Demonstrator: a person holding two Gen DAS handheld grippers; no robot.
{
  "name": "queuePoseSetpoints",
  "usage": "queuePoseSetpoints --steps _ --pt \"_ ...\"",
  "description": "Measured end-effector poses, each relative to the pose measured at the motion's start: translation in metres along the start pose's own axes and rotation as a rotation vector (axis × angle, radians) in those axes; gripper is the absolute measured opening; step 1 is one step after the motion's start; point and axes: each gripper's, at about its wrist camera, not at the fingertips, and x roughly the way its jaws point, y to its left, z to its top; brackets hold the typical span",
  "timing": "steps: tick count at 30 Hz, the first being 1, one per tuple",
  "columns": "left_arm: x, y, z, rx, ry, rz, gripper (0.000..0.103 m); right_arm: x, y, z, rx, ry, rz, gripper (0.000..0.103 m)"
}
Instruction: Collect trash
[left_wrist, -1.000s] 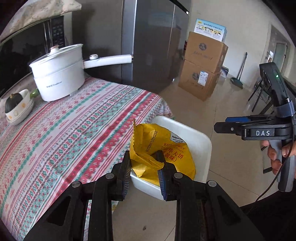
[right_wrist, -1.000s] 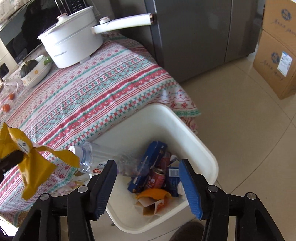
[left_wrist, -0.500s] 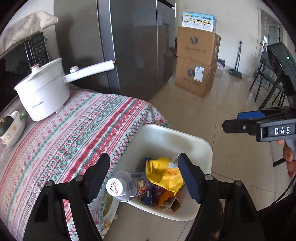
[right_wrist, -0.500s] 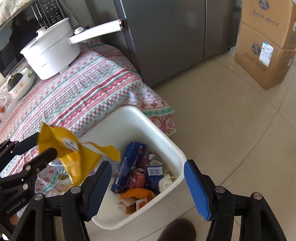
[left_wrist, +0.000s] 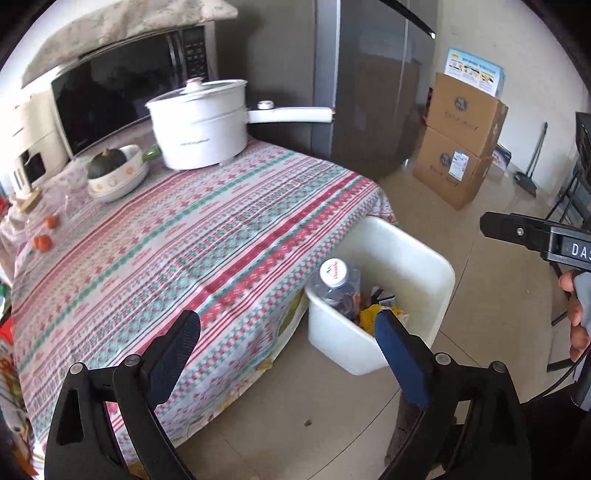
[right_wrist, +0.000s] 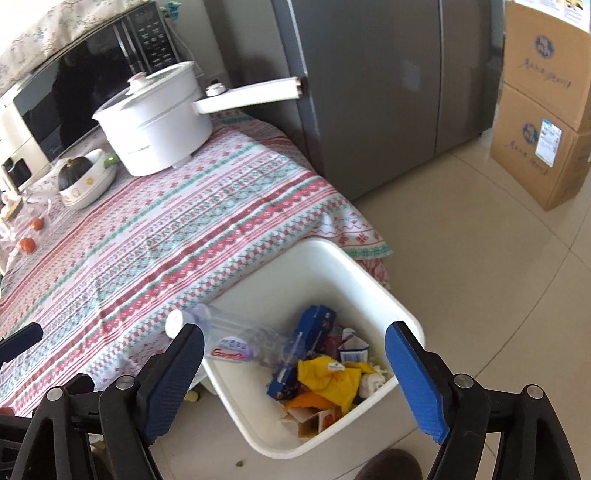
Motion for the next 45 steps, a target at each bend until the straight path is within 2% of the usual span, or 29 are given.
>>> queuePoseSetpoints --steps 3,6,11,16,21,28,31,39,43,45 --pt "-0.017 0.031 -0.007 -0.065 -0.013 0.050 0.097 -0.012 0.027 -0.007 -0.048 -0.027 0.000 0.089" --pt "-0.036 0.059 -0.016 -0.116 -0.032 0.069 0.097 -0.018 0.048 -0.013 -0.079 -0.042 0.009 0.091" --pt "-0.061 0.096 -0.041 -0.147 -0.060 0.138 0.097 -0.022 0.077 -0.019 -0.094 -0.060 0.039 0.092" --pt "-0.077 0.128 -0.062 -0.203 -0.051 0.204 0.097 -0.020 0.106 -0.025 -0.132 -0.070 0.039 0.095" --pt "-0.094 0.150 -0.077 -0.243 -0.075 0.246 0.097 -0.016 0.131 -0.031 -0.177 -0.089 0.023 0.095" --pt "-0.110 0.157 -0.092 -0.253 -0.116 0.298 0.097 -0.017 0.139 -0.046 -0.218 -0.128 -0.009 0.096" --pt "-0.113 0.158 -0.096 -0.270 -0.114 0.296 0.097 -0.017 0.136 -0.056 -0.234 -0.123 -0.030 0.096" --pt "-0.125 0.139 -0.079 -0.248 -0.164 0.263 0.097 -0.033 0.131 -0.057 -0.223 -0.168 -0.037 0.096" --pt "-0.130 0.131 -0.069 -0.246 -0.208 0.256 0.103 -0.042 0.132 -0.055 -0.216 -0.212 -0.054 0.096" --pt "-0.130 0.126 -0.063 -0.245 -0.223 0.270 0.103 -0.044 0.134 -0.053 -0.214 -0.230 -0.063 0.096"
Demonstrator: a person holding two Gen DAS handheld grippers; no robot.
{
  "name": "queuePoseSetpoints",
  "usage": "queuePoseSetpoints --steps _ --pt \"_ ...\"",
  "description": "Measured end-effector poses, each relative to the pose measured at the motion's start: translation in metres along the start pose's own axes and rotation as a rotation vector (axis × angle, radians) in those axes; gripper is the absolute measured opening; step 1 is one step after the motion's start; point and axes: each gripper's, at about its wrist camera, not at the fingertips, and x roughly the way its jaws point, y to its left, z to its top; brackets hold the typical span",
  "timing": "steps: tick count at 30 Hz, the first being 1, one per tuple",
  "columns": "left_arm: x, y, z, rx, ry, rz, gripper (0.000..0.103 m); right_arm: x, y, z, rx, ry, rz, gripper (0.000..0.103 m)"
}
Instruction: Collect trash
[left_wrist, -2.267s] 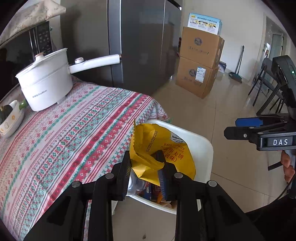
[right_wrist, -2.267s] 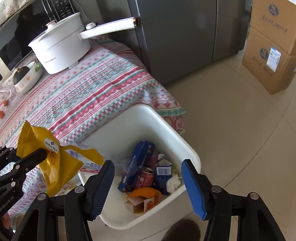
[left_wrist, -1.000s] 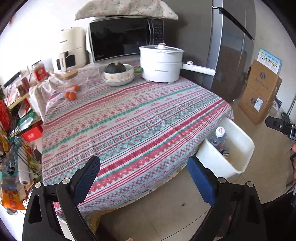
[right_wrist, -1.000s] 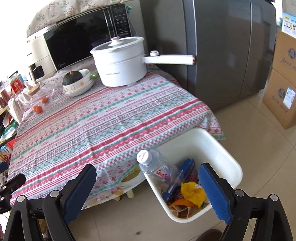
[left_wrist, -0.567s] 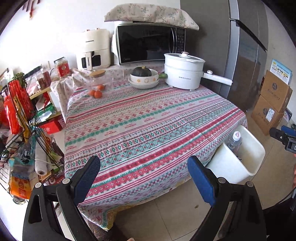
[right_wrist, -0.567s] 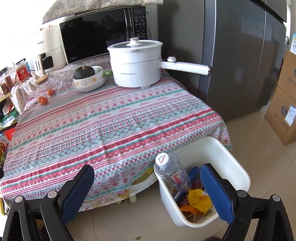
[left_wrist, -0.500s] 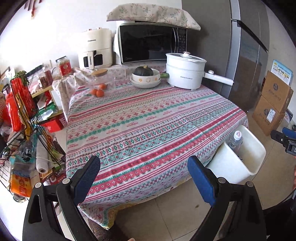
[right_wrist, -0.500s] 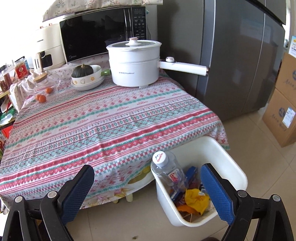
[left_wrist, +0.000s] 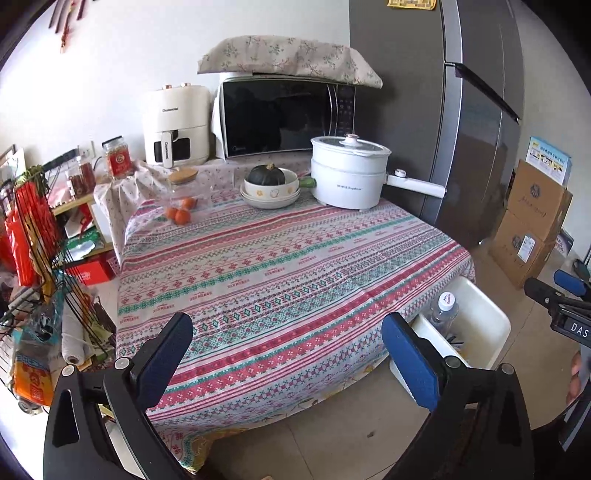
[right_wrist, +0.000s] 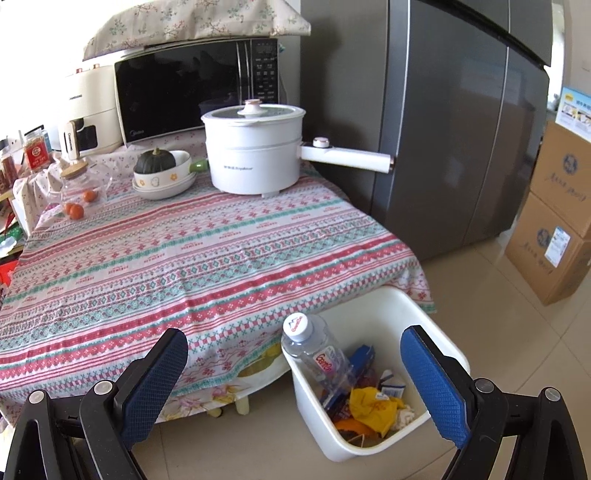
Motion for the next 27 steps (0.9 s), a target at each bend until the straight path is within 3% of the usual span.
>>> queuePoseSetpoints --steps 10,27 --pt "0.007 -0.026 0.019 -0.004 -0.007 -0.020 0.103 -0.009 0.014 0.017 -0.013 -0.075 0.014 0.098" --pt "0.015 -0.048 0.026 0.010 0.012 -0.048 0.103 -0.012 -0.002 0.021 0.030 -0.098 -0.012 0.102"
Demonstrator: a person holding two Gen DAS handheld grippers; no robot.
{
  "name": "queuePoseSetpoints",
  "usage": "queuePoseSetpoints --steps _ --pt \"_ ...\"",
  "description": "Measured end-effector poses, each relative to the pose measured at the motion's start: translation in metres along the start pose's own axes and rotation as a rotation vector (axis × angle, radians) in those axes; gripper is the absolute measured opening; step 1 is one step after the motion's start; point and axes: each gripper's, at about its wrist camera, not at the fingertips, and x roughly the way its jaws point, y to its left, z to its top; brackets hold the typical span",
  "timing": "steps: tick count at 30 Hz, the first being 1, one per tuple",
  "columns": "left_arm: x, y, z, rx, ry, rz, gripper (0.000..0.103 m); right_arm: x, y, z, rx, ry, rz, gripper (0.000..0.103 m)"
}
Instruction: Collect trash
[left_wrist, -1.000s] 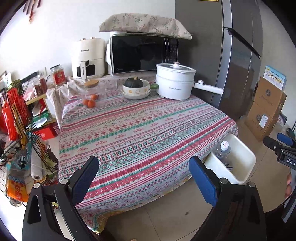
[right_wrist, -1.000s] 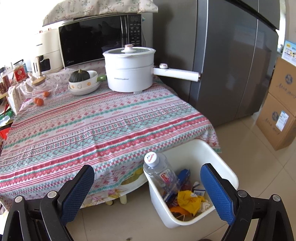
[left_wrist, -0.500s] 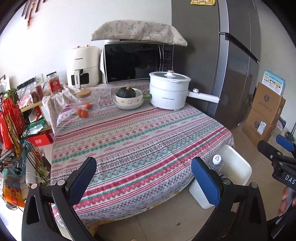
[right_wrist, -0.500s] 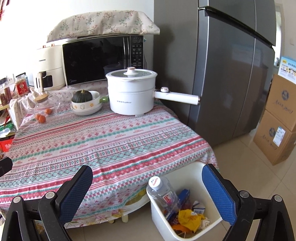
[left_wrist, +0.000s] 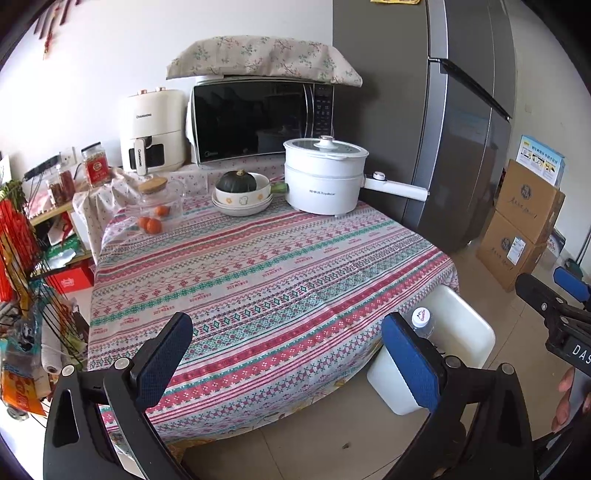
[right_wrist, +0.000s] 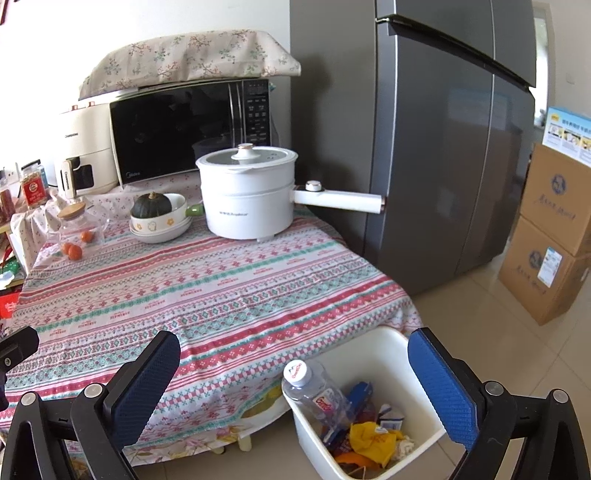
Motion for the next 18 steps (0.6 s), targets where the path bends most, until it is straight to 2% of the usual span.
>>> queuePoseSetpoints --steps 12,18 --pt "0.003 0.003 0.008 0.007 -0.007 0.013 0.103 -0.002 -0.003 -0.001 -0.021 -0.003 -0.036 0.102" --pt "0.006 -0.006 0.015 0.071 -0.001 0.008 0.103 -0.001 -0.003 0.001 -0.038 -0.011 -0.047 0.102"
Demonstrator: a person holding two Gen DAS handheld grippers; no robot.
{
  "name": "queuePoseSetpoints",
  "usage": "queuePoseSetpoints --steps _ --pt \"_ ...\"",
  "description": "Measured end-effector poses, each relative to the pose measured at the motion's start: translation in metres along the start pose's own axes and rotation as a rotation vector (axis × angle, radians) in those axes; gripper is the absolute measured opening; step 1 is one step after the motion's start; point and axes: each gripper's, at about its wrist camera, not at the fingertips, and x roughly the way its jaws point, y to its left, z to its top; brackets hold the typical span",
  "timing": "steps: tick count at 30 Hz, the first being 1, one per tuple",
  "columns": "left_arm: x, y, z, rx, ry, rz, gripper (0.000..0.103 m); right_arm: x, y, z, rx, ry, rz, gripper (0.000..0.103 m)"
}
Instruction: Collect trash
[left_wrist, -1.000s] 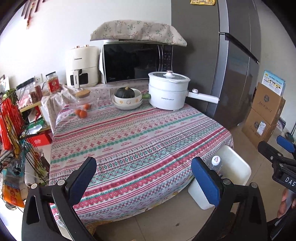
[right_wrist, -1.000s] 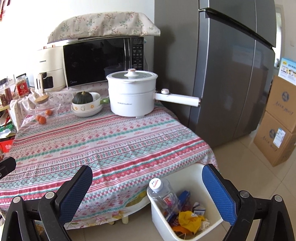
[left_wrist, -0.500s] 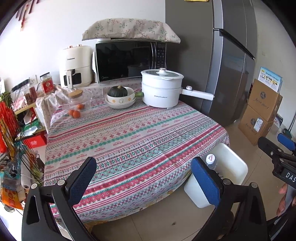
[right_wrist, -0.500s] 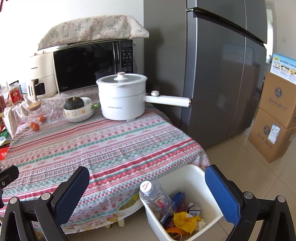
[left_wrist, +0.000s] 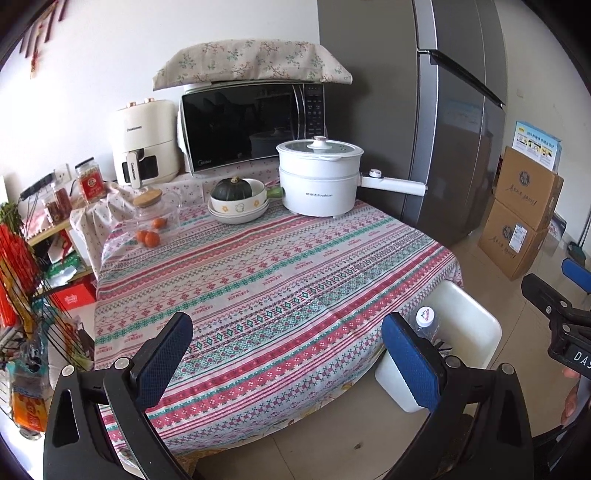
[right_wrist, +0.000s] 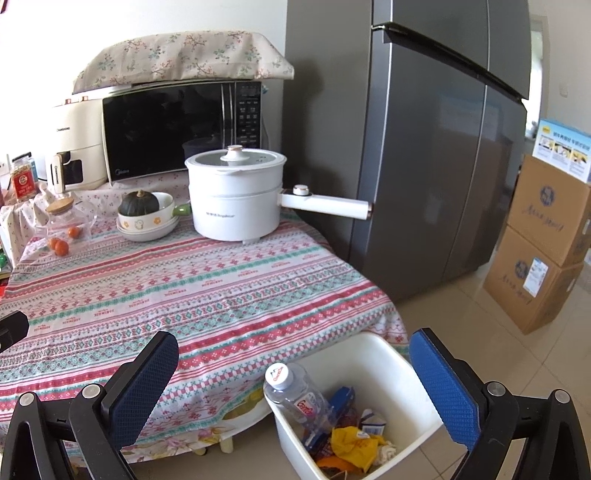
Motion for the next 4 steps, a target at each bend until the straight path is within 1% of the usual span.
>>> queuePoseSetpoints --steps 4 --pt "0.0050 0.0035 0.0109 0.027 0.016 -0.002 0.103 0.0042 -0.0016 -0.0013 -0.010 0.010 -0.001 0.102"
